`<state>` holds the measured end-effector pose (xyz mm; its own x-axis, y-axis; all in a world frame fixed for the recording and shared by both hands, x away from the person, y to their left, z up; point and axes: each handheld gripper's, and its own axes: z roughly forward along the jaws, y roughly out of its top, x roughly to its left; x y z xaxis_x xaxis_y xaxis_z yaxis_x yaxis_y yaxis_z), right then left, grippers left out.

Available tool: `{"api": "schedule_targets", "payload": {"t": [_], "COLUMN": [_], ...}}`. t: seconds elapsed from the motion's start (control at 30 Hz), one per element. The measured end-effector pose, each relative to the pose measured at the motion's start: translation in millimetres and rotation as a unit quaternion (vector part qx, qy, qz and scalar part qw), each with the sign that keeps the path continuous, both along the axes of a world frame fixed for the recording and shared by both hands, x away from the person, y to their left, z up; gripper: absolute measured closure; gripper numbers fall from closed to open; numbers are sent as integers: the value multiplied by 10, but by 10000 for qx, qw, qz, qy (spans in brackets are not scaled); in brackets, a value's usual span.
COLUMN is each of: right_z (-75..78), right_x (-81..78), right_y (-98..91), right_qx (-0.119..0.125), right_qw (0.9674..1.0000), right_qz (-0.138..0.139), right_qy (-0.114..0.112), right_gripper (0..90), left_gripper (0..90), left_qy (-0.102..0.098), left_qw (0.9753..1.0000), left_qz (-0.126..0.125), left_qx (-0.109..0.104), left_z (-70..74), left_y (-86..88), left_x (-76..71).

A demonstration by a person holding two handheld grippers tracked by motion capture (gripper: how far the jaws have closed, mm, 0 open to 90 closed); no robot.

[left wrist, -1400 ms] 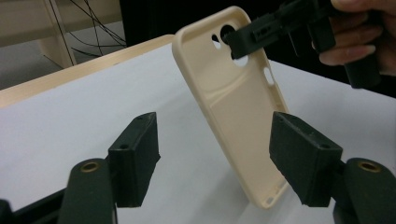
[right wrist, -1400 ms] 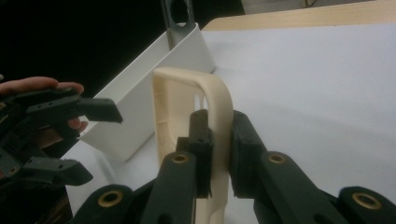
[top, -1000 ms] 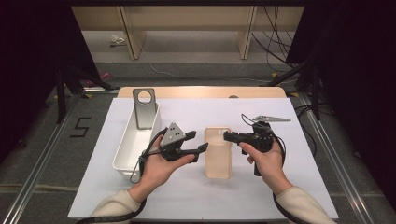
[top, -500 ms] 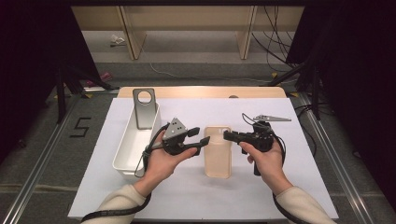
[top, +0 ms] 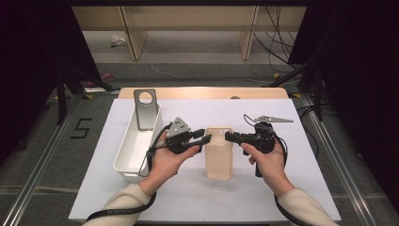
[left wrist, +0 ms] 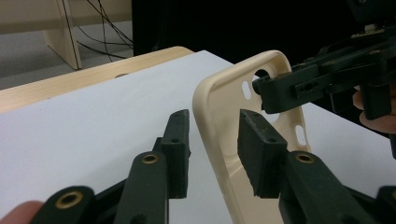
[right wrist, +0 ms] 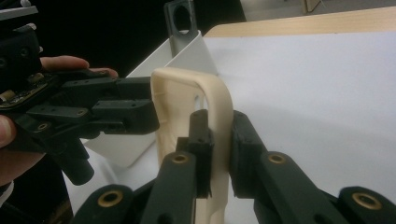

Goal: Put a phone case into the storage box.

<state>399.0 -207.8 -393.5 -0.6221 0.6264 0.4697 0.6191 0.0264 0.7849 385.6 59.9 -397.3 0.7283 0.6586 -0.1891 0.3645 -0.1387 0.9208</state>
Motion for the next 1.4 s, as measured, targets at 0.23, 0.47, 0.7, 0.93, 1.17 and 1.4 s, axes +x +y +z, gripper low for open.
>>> {"api": "schedule_targets", "payload": {"t": [0.23, 0.47, 0.7, 0.93, 1.17, 1.4], "right_z": [2, 7, 7, 5, 4, 5], "right_x": [0, -5, -8, -9, -17, -23], "right_y": [1, 4, 14, 15, 31, 49], "right_qx": [8, 16, 9, -4, -46, -99], "right_qw": [10000, 10000, 10000, 10000, 10000, 9999], "right_qz": [-3, 6, 16, 10, 27, 45], "right_qy": [1, -7, -19, -34, -78, -129], "right_gripper": [815, 815, 815, 815, 814, 811], "left_gripper": [680, 717, 758, 791, 822, 835], "left_qy": [77, 142, 183, 232, 264, 219], "left_qw": [9999, 9998, 9997, 9994, 9989, 9988], "left_qz": [37, 88, 135, 215, 328, 400], "left_qx": [-61, -105, -105, -148, -197, -196], "left_z": [1, 3, 11, 7, 19, 31], "left_y": [-12, -7, -15, -21, -18, -17], "left_x": [21, 40, 47, 44, 39, 30]}}
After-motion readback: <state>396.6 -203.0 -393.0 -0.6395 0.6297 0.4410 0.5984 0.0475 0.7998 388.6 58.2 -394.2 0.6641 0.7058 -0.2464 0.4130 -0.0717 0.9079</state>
